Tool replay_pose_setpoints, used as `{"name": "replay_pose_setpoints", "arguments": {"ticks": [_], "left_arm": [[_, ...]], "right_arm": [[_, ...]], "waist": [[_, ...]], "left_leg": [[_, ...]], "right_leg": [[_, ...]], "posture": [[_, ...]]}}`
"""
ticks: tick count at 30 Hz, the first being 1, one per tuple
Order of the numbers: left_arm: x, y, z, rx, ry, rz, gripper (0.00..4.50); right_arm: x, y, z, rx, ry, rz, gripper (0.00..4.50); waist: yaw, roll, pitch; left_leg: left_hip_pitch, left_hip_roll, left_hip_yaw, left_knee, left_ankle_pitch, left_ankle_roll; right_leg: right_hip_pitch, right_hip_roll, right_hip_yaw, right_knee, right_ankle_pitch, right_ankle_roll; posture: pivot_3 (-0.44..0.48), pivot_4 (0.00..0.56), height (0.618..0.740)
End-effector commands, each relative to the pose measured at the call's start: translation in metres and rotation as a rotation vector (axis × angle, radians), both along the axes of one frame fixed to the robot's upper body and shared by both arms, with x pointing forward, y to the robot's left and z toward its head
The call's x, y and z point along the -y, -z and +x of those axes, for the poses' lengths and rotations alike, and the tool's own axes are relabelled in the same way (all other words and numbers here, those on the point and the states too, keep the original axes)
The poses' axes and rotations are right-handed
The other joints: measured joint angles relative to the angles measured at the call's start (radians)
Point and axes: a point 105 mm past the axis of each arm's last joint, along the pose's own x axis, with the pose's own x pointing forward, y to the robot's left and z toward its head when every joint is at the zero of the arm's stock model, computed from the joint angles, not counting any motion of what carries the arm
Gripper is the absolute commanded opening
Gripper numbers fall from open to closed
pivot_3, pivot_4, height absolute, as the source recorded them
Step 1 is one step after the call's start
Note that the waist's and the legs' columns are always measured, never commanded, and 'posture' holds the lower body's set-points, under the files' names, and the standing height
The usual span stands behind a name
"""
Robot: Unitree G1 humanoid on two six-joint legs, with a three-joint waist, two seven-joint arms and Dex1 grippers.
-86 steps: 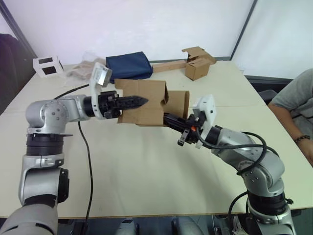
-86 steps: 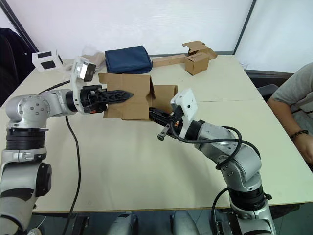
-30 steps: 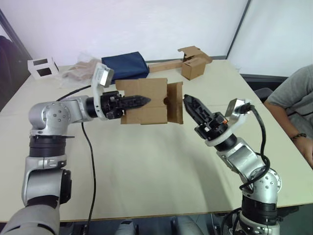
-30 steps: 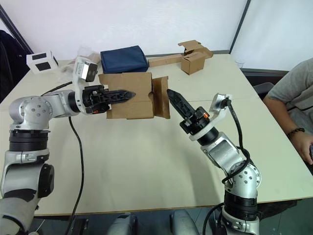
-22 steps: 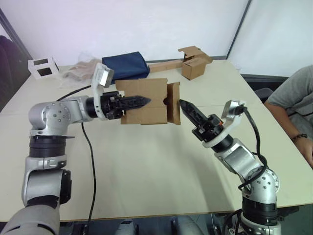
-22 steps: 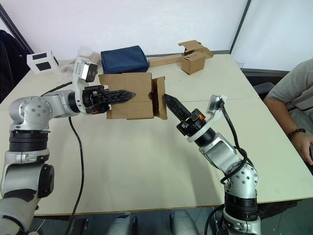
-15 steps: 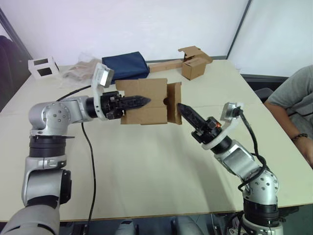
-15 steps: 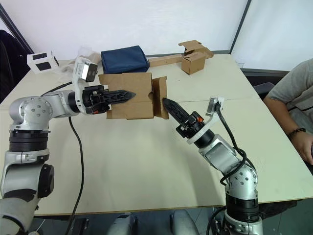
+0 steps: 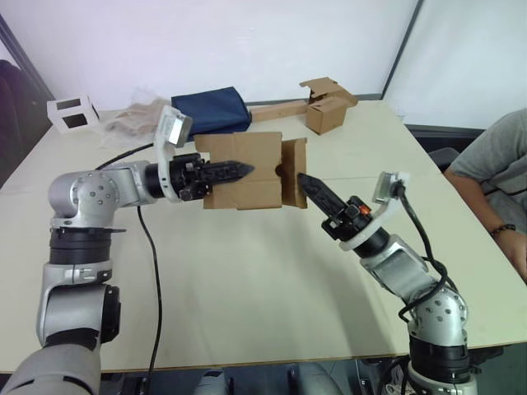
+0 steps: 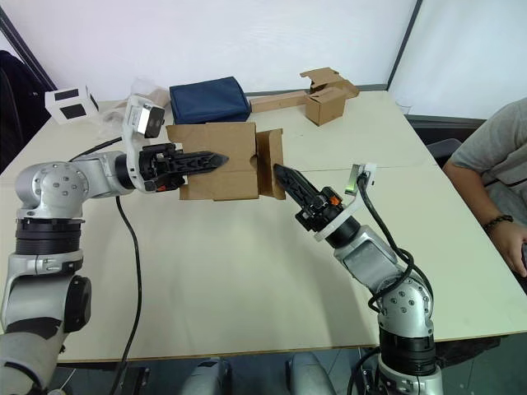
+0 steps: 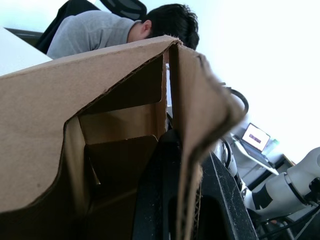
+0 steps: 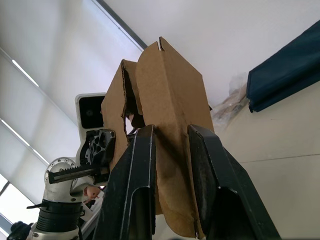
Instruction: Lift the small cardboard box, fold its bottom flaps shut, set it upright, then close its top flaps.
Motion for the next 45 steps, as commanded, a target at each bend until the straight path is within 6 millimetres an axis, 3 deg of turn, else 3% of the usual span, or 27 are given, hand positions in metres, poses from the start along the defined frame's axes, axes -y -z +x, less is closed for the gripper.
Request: {"name": "replay_pose_setpoints", "arguments": {"ticks": [1,4,23,27,29,36,45], "left_arm": [[0.001,-0.013,-0.003,0.055,0.012,-0.013,0.00],[0.001,-0.013,-0.003,0.054,0.010,-0.013,0.00],[0.002,-0.012,-0.002,0.047,0.004,-0.018,0.00],[0.002,-0.012,-0.002,0.049,0.003,-0.018,0.00],[0.001,-0.012,-0.002,0.050,0.001,-0.018,0.00],[0.000,-0.013,-0.002,0.055,-0.008,-0.020,0.00],[0.000,-0.015,-0.002,0.057,-0.014,-0.024,0.00]], "right_arm": [[-0.003,-0.017,-0.007,0.074,0.014,0.004,0.73],[-0.005,-0.017,-0.008,0.076,0.014,-0.001,0.01],[-0.013,-0.020,-0.010,0.097,0.031,-0.042,0.01],[-0.011,-0.022,-0.012,0.096,0.017,-0.019,1.07],[-0.008,-0.024,-0.012,0.092,0.019,0.006,1.95],[-0.004,-0.028,-0.016,0.077,-0.023,0.082,1.95],[-0.009,-0.021,-0.013,0.074,-0.014,0.024,1.95]], "waist": [[0.000,0.000,0.000],[0.000,0.000,0.000],[0.000,0.000,0.000],[0.000,0.000,0.000],[0.000,0.000,0.000],[0.000,0.000,0.000],[0.000,0.000,0.000]], "left_leg": [[0.000,0.000,0.000,0.000,0.000,0.000],[0.000,0.000,0.000,0.000,0.000,0.000],[0.000,0.000,0.000,0.000,0.000,0.000],[0.000,0.000,0.000,0.000,0.000,0.000],[0.000,0.000,0.000,0.000,0.000,0.000],[0.000,0.000,0.000,0.000,0.000,0.000],[0.000,0.000,0.000,0.000,0.000,0.000]], "right_leg": [[0.000,0.000,0.000,0.000,0.000,0.000],[0.000,0.000,0.000,0.000,0.000,0.000],[0.000,0.000,0.000,0.000,0.000,0.000],[0.000,0.000,0.000,0.000,0.000,0.000],[0.000,0.000,0.000,0.000,0.000,0.000],[0.000,0.000,0.000,0.000,0.000,0.000],[0.000,0.000,0.000,0.000,0.000,0.000]], "posture": [[0.000,0.150,0.740],[0.000,0.150,0.740],[0.000,0.150,0.740],[0.000,0.150,0.740],[0.000,0.150,0.740],[0.000,0.150,0.740],[0.000,0.150,0.740]]}}
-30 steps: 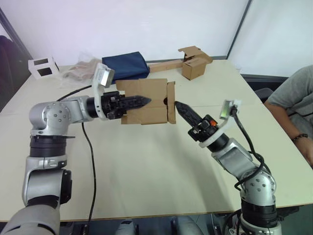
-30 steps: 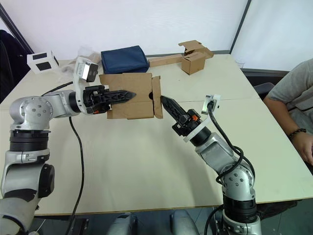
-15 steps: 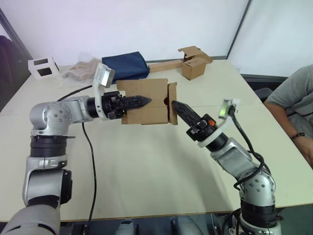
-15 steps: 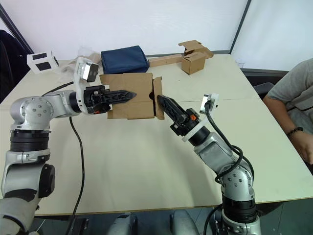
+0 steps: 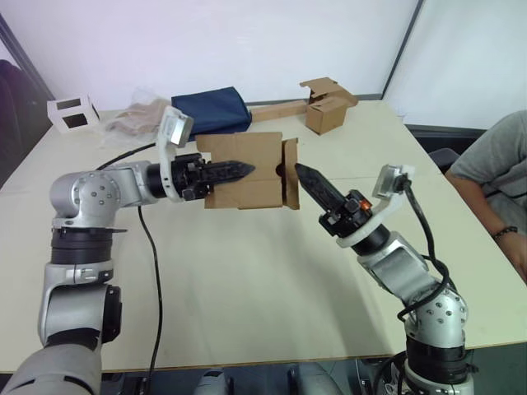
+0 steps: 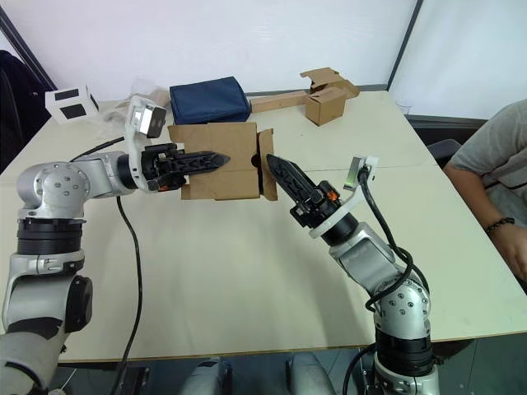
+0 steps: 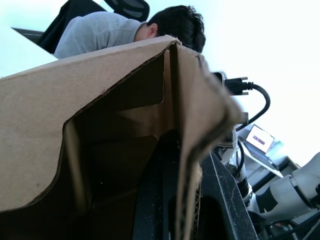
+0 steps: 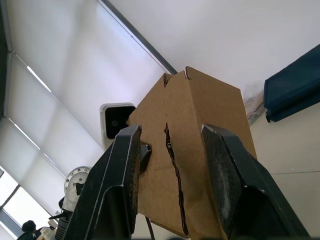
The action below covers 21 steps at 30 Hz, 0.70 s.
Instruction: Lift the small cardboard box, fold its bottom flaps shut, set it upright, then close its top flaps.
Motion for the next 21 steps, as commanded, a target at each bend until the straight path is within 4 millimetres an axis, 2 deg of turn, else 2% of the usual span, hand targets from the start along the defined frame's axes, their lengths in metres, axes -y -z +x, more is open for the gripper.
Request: {"name": "replay_pose_setpoints", "arguments": {"ticks": [1,12,13,15,21], "left_arm": [[-0.0015,-0.0162,-0.0042,0.063,0.008,-0.030,0.00],[-0.0018,-0.0174,-0.0040,0.061,0.009,-0.035,0.00],[-0.0018,-0.0176,-0.0039,0.061,0.009,-0.037,0.00],[-0.0020,-0.0176,-0.0040,0.061,0.009,-0.037,0.00],[-0.0025,-0.0173,-0.0036,0.059,0.010,-0.034,0.00]], "right_arm": [[-0.0031,-0.0046,-0.0044,0.044,0.002,-0.028,1.95],[-0.0006,0.0040,-0.0001,0.037,0.037,-0.059,1.95],[-0.0005,0.0048,0.0004,0.036,0.040,-0.063,1.57],[-0.0010,0.0050,0.0004,0.038,0.040,-0.066,1.29],[0.0000,0.0049,0.0024,0.040,0.053,-0.072,1.29]], "waist": [[0.000,0.000,0.000],[0.000,0.000,0.000],[0.000,0.000,0.000],[0.000,0.000,0.000],[0.000,0.000,0.000]], "left_leg": [[0.000,0.000,0.000,0.000,0.000,0.000],[0.000,0.000,0.000,0.000,0.000,0.000],[0.000,0.000,0.000,0.000,0.000,0.000],[0.000,0.000,0.000,0.000,0.000,0.000],[0.000,0.000,0.000,0.000,0.000,0.000]], "right_leg": [[0.000,0.000,0.000,0.000,0.000,0.000],[0.000,0.000,0.000,0.000,0.000,0.000],[0.000,0.000,0.000,0.000,0.000,0.000],[0.000,0.000,0.000,0.000,0.000,0.000],[0.000,0.000,0.000,0.000,0.000,0.000]], "posture": [[0.000,0.150,0.740],[0.000,0.150,0.740],[0.000,0.150,0.740],[0.000,0.150,0.740],[0.000,0.150,0.740]]}}
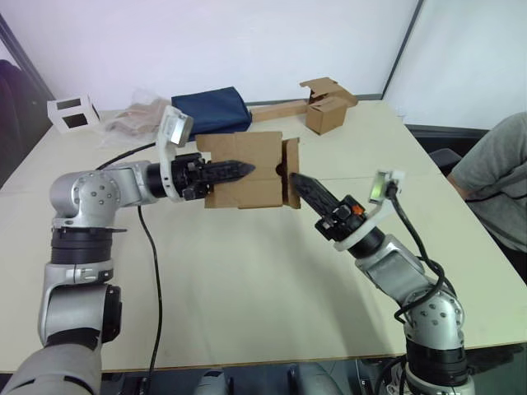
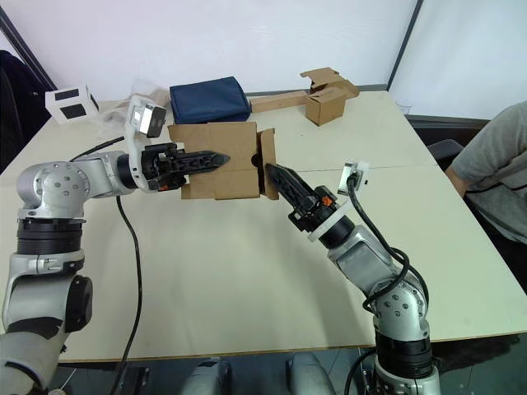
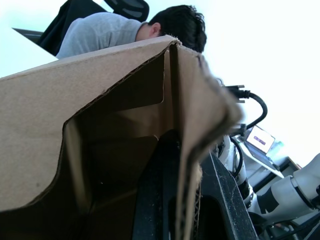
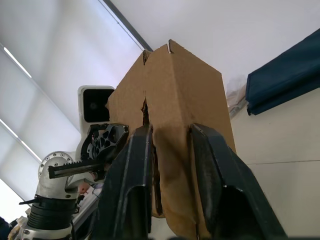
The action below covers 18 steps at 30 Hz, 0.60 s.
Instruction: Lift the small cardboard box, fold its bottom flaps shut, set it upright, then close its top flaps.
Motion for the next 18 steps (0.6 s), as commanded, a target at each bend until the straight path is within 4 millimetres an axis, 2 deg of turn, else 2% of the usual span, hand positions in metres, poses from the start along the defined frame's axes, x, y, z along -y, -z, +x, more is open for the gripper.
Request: {"name": "replay_pose_setpoints", "arguments": {"ticks": [1,18], "left_arm": [[-0.003,-0.017,-0.004,0.058,0.010,-0.034,0.00],[-0.003,-0.018,-0.004,0.062,0.006,-0.036,0.00]], "right_arm": [[0.000,-0.009,-0.003,0.045,0.003,0.009,1.29],[0.002,-0.012,0.007,0.071,0.074,-0.022,1.29]], "waist": [[0.000,0.000,0.000],[0.000,0.000,0.000]], "left_leg": [[0.000,0.000,0.000,0.000,0.000,0.000],[0.000,0.000,0.000,0.000,0.000,0.000]], "right_leg": [[0.000,0.000,0.000,0.000,0.000,0.000],[0.000,0.000,0.000,0.000,0.000,0.000]], "posture": [[0.000,0.150,0.740],[0.000,0.150,0.740]]}}
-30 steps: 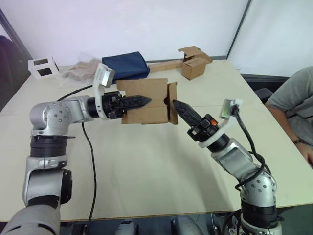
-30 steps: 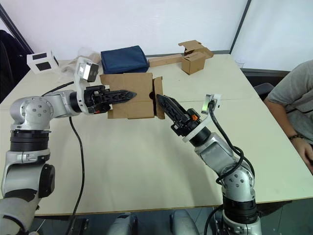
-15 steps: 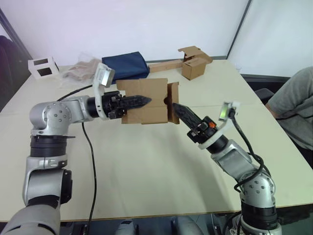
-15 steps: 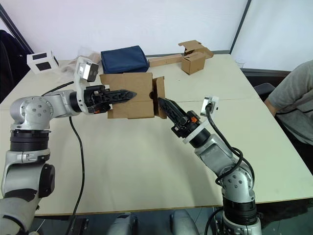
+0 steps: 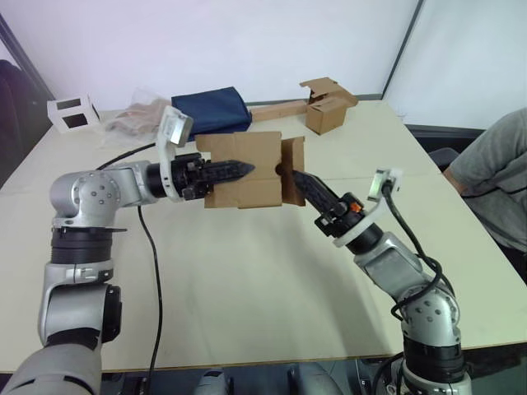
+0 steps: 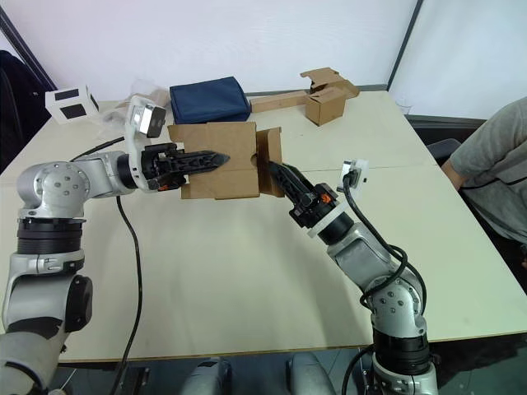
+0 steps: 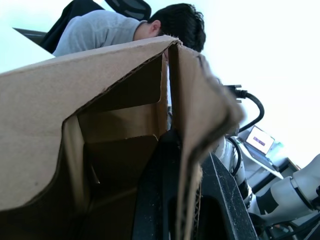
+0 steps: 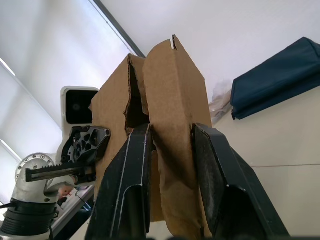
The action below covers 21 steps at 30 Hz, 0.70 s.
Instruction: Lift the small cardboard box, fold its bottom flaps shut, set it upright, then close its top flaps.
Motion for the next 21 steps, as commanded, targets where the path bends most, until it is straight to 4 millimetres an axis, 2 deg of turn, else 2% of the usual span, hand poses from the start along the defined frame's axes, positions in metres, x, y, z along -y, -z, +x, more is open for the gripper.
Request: {"name": "replay_pose_setpoints", "arguments": {"ticks": [1,3,6,14,21], "left_arm": [[-0.002,-0.018,-0.004,0.067,0.007,-0.034,0.00],[-0.002,-0.018,-0.004,0.067,0.006,-0.036,0.00],[-0.002,-0.018,-0.003,0.066,0.004,-0.037,0.00],[-0.004,-0.015,-0.004,0.064,-0.004,-0.041,0.00],[-0.003,-0.017,-0.003,0.068,-0.008,-0.048,0.00]], "right_arm": [[0.000,-0.013,-0.002,0.058,0.007,0.017,1.29],[-0.001,-0.014,-0.003,0.061,0.006,0.018,1.29],[-0.001,-0.015,-0.004,0.064,0.001,0.021,0.60],[-0.004,-0.021,-0.017,0.074,-0.094,0.050,0.60],[-0.001,-0.025,-0.018,0.073,-0.105,0.083,0.60]], "waist": [[0.000,0.000,0.000],[0.000,0.000,0.000],[0.000,0.000,0.000],[0.000,0.000,0.000],[0.000,0.000,0.000]], "left_leg": [[0.000,0.000,0.000,0.000,0.000,0.000],[0.000,0.000,0.000,0.000,0.000,0.000],[0.000,0.000,0.000,0.000,0.000,0.000],[0.000,0.000,0.000,0.000,0.000,0.000],[0.000,0.000,0.000,0.000,0.000,0.000]], "right_leg": [[0.000,0.000,0.000,0.000,0.000,0.000],[0.000,0.000,0.000,0.000,0.000,0.000],[0.000,0.000,0.000,0.000,0.000,0.000],[0.000,0.000,0.000,0.000,0.000,0.000],[0.000,0.000,0.000,0.000,0.000,0.000]], "posture": [[0.000,0.150,0.740],[0.000,0.150,0.740],[0.000,0.150,0.740],[0.000,0.150,0.740],[0.000,0.150,0.740]]}}
